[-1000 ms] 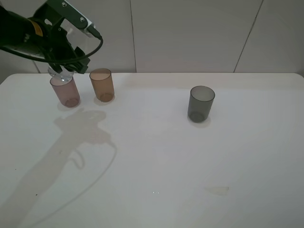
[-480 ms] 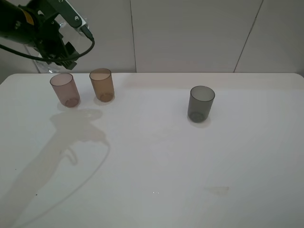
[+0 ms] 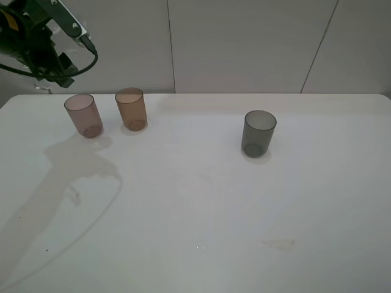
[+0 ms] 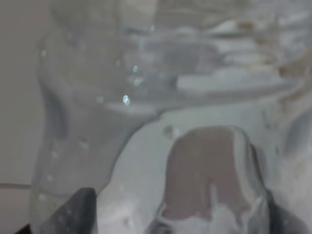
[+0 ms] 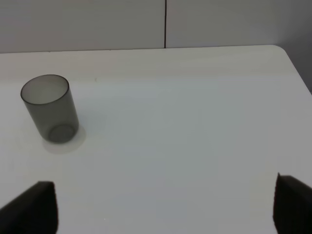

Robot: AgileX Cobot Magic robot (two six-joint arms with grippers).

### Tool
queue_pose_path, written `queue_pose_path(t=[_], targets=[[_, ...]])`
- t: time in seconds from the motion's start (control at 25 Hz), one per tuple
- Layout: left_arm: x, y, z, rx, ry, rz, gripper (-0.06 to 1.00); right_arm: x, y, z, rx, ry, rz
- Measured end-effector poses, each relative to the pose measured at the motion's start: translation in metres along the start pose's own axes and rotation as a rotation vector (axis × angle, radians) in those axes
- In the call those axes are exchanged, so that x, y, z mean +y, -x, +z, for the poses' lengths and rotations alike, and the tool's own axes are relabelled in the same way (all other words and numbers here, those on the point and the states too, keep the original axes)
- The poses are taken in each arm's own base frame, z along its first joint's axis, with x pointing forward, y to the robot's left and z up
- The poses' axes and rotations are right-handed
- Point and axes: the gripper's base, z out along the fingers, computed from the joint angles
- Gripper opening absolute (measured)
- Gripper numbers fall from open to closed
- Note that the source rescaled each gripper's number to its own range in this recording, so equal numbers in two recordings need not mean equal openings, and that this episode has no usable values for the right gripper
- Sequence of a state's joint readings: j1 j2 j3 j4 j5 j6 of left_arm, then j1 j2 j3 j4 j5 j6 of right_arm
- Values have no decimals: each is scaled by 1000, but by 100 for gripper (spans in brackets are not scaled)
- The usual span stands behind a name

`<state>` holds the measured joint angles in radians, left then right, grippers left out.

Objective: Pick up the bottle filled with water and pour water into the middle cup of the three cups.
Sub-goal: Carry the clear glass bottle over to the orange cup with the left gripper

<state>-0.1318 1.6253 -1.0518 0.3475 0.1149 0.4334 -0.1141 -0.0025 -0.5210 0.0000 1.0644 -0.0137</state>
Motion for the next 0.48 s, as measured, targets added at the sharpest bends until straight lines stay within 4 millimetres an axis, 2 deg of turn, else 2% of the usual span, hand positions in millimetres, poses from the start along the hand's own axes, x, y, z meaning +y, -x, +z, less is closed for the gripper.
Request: queue_pose_path(t=[0.32, 0.48], targets=[[2, -1, 0, -3, 4, -17, 1, 0, 0, 0, 0, 0, 0], [1, 0, 1, -14, 2, 35, 1, 0, 0, 0, 0, 0, 0]])
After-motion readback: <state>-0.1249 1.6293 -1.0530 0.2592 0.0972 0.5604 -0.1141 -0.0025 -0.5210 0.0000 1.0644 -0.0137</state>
